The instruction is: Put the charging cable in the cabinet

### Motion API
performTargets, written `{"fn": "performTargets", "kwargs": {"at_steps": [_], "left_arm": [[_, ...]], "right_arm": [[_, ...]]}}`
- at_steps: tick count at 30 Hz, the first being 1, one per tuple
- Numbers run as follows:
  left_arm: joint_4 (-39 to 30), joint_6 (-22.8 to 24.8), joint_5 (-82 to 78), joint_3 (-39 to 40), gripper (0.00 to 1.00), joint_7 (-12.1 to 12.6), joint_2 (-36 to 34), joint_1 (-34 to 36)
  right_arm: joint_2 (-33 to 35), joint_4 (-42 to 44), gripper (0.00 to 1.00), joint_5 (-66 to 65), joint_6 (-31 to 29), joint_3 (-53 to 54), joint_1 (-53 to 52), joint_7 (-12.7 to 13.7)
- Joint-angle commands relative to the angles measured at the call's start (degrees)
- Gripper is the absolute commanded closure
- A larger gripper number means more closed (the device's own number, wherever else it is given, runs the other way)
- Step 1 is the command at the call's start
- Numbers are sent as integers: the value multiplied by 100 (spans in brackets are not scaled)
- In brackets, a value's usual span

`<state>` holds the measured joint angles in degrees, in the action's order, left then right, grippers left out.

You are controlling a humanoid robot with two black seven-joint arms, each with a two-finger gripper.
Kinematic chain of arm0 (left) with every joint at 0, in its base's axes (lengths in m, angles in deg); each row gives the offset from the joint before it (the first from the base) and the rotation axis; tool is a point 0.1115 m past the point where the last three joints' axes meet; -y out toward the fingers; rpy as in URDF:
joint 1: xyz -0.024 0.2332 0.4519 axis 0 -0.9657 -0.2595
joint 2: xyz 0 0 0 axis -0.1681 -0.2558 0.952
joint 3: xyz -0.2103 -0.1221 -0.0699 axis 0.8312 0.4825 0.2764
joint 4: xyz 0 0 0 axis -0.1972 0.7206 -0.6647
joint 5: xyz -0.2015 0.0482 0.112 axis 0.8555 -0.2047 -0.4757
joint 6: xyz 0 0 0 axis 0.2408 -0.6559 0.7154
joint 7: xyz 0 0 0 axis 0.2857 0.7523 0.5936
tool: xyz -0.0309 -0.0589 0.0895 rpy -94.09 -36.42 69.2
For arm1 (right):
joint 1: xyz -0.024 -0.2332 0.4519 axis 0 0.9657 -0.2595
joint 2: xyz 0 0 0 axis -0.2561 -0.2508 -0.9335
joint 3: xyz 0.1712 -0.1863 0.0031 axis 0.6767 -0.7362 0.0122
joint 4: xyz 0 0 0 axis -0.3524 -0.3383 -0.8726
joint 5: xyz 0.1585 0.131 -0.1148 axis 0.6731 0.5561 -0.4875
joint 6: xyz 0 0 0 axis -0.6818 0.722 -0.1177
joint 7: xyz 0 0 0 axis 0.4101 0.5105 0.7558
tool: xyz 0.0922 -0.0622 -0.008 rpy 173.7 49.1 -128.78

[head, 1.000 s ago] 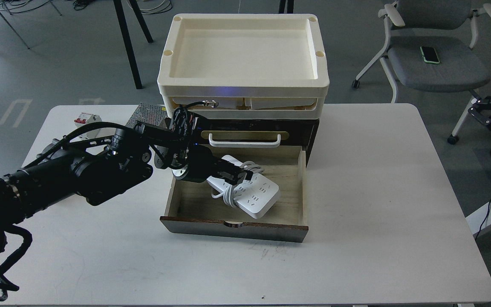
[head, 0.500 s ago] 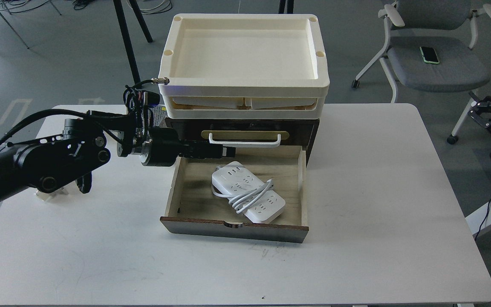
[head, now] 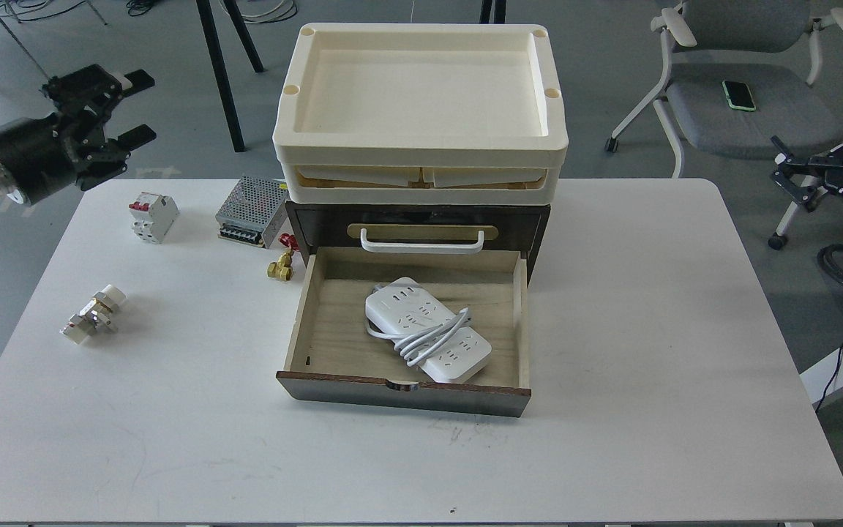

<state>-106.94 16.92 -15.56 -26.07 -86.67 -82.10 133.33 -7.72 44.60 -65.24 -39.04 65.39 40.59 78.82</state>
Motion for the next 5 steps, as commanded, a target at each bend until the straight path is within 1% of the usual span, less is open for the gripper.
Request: {"fn": "performTargets", "kwargs": {"at_steps": [1, 3, 5], "left_arm": [[1154, 2, 1086, 237, 3, 2, 771, 7], [1892, 2, 1140, 386, 1, 2, 1237, 43], [2430, 2, 1149, 536, 0, 2, 1589, 51]], "right_arm": [[-181, -261, 0, -11, 0, 270, 4, -20], [-261, -243, 0, -11, 0, 296, -14, -20], [-261, -269, 0, -11, 0, 322, -14, -20]]}}
